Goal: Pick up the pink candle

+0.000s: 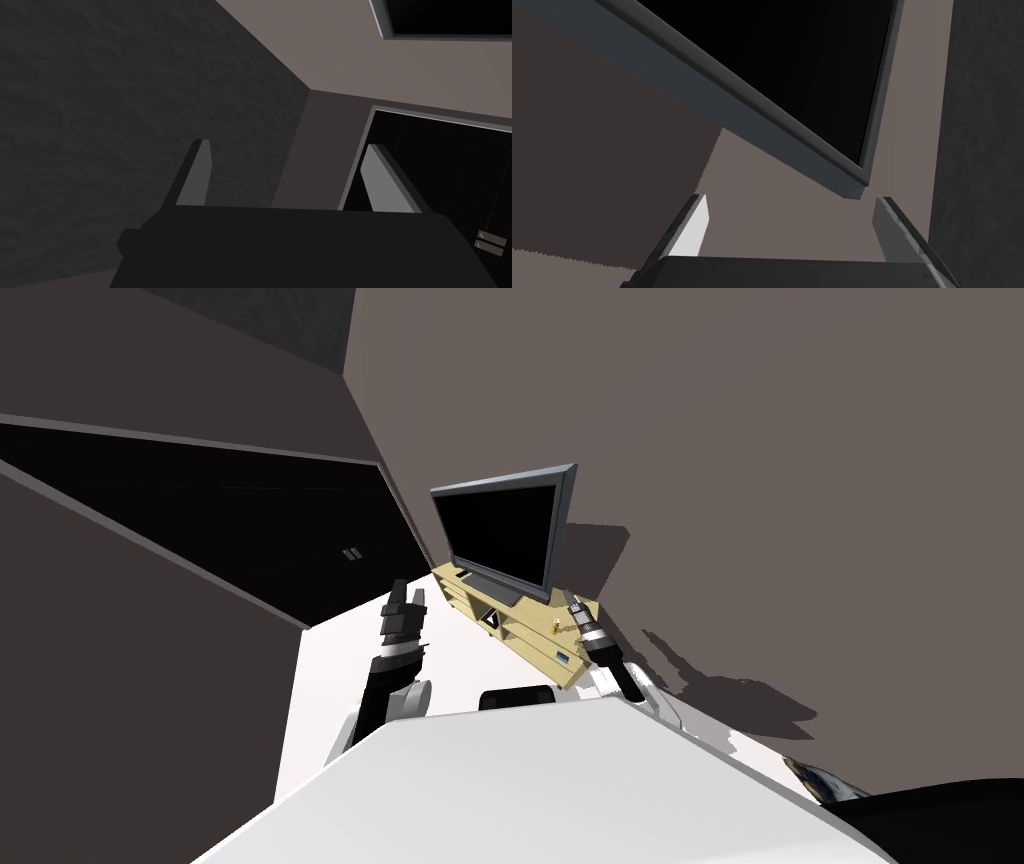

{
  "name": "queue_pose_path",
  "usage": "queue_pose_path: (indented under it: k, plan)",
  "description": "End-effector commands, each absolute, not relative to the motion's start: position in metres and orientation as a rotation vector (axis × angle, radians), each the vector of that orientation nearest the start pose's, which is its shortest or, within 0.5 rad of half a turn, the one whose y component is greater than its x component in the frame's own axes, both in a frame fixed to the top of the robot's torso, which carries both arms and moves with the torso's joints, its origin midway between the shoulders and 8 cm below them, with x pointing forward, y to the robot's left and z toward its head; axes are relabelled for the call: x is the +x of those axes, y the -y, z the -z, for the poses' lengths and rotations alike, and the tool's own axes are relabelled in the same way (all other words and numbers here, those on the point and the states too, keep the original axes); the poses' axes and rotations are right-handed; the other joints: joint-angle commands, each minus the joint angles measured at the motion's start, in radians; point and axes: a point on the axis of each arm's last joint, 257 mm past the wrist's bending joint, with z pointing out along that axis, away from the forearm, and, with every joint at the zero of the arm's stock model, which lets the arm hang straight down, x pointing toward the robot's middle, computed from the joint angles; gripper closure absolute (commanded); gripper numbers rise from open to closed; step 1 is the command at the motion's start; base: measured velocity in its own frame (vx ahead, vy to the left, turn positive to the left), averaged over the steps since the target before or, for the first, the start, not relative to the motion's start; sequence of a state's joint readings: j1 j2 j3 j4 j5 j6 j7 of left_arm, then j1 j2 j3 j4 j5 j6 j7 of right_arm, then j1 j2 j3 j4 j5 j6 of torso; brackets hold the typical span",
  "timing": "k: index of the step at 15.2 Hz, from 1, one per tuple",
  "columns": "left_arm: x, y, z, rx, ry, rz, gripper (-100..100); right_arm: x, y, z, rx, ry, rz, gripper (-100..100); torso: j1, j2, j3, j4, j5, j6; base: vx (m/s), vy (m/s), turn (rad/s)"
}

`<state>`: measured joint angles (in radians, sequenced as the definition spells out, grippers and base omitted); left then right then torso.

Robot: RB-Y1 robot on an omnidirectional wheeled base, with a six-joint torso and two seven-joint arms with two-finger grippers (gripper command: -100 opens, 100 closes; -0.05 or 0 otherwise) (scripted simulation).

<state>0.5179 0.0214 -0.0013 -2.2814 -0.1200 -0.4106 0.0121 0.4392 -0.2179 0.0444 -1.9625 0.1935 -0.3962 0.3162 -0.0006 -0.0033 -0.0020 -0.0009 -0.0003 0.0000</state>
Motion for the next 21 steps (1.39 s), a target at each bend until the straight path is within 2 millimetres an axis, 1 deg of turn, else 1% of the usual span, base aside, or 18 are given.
queue_pose_path:
  k: [1, 2, 3, 4, 5, 6, 7, 8, 9, 10, 12, 13, 14, 15, 16, 18, 19, 21]
  plan:
    - [0.359, -0.27, 0.0, -0.657, -0.765, 1.203, 0, 0.414, 0.248, 0.162, 0.406, -1.301, -0.762, -100, 0.0, 0.0, 0.0, 0.0, 0.0, 0.0, 0.035, -0.004, -0.007]
    - [0.359, -0.27, 0.0, -0.657, -0.765, 1.203, 0, 0.414, 0.248, 0.162, 0.406, -1.301, -0.762, -100, 0.0, 0.0, 0.0, 0.0, 0.0, 0.0, 0.03, -0.003, -0.008]
    - [0.359, -0.27, 0.0, -0.657, -0.765, 1.203, 0, 0.417, 0.245, 0.181, 0.384, -1.358, -0.715, -100, 0.0, 0.0, 0.0, 0.0, 0.0, 0.0, 0.027, -0.002, -0.01]
    - [0.359, -0.27, 0.0, -0.657, -0.765, 1.203, 0, 0.417, 0.245, 0.181, 0.384, -1.358, -0.715, -100, 0.0, 0.001, 0.0, 0.0, 0.0, 0.0, 0.026, -0.003, -0.008]
    - [0.359, -0.27, 0.0, -0.657, -0.765, 1.203, 0, 0.42, 0.243, 0.199, 0.357, -1.411, -0.669, -100, 0.0, 0.001, 0.001, 0.0, 0.0, 0.0, 0.031, -0.004, -0.009]
    - [0.359, -0.27, 0.0, -0.657, -0.765, 1.203, 0, 0.42, 0.244, 0.199, 0.36, -1.414, -0.667, -100, 0.0, 0.001, 0.0, 0.0, 0.0, 0.0, 0.031, -0.005, -0.005]
    - [0.359, -0.27, 0.0, -0.657, -0.765, 1.203, 0, 0.422, 0.242, 0.218, 0.333, -1.469, -0.617, -100, 0.0, 0.001, 0.0, 0.0, 0.0, 0.0, 0.036, -0.004, -0.008]
    - [0.359, -0.27, 0.0, -0.657, -0.765, 1.203, 0, 0.422, 0.242, 0.218, 0.333, -1.469, -0.617, -100, 0.0, 0.0, 0.0, 0.0, 0.0, 0.0, 0.034, -0.003, -0.007]
    - [0.359, -0.27, 0.0, -0.657, -0.765, 1.203, 0, 0.424, 0.241, 0.237, 0.305, -1.523, -0.567, -100, 0.0, 0.001, 0.0, 0.0, 0.0, 0.0, 0.035, -0.003, -0.012]
    - [0.359, -0.27, 0.0, -0.657, -0.765, 1.203, 0, 0.424, 0.241, 0.237, 0.305, -1.523, -0.567, -100, 0.0, 0.0, 0.0, 0.0, 0.0, 0.0, 0.032, -0.002, -0.005]
    - [0.359, -0.27, 0.0, -0.657, -0.765, 1.203, 0, 0.424, 0.241, 0.273, 0.248, -1.624, -0.47, -100, 0.0, 0.0, 0.0, 0.0, 0.0, 0.0, 0.037, -0.001, -0.01]
    - [0.359, -0.27, 0.0, -0.657, -0.765, 1.203, 0, 0.424, 0.241, 0.274, 0.242, -1.628, -0.463, -100, 0.0, 0.0, 0.0, 0.0, 0.0, 0.0, 0.043, 0.001, -0.01]
    - [0.359, -0.27, 0.0, -0.657, -0.765, 1.203, 0, 0.424, 0.241, 0.292, 0.208, -1.678, -0.411, -100, 0.0, 0.0, 0.0, 0.0, 0.0, 0.0, 0.042, -0.004, -0.01]
    - [0.359, -0.27, 0.0, -0.657, -0.765, 1.203, 0, 0.424, 0.241, 0.292, 0.208, -1.678, -0.411, -100, 0.0, 0.0, 0.0, 0.0, 0.0, 0.0, 0.033, -0.006, -0.007]
    - [0.359, -0.27, 0.0, -0.657, -0.765, 1.203, 0, 0.422, 0.242, 0.31, 0.172, -1.725, -0.358, -100, 0.0, 0.0, 0.0, 0.0, 0.0, 0.0, 0.034, -0.006, -0.007]
    - [0.359, -0.27, 0.0, -0.657, -0.765, 1.203, 0, 0.421, 0.244, 0.327, 0.134, -1.771, -0.306, -100, 0.0, 0.001, 0.0, 0.0, 0.0, 0.0, 0.031, -0.004, -0.009]
    - [0.359, -0.27, 0.0, -0.657, -0.765, 1.203, 0, 0.421, 0.244, 0.327, 0.134, -1.771, -0.306, -100, 0.0, 0.001, 0.0, 0.0, 0.0, 0.0, 0.028, -0.002, -0.005]
    - [0.359, -0.27, 0.0, -0.657, -0.765, 1.203, 0, 0.416, 0.247, 0.358, 0.058, -1.852, -0.207, -100, 0.0, 0.001, 0.0, 0.0, 0.0, 0.0, 0.039, -0.001, -0.011]
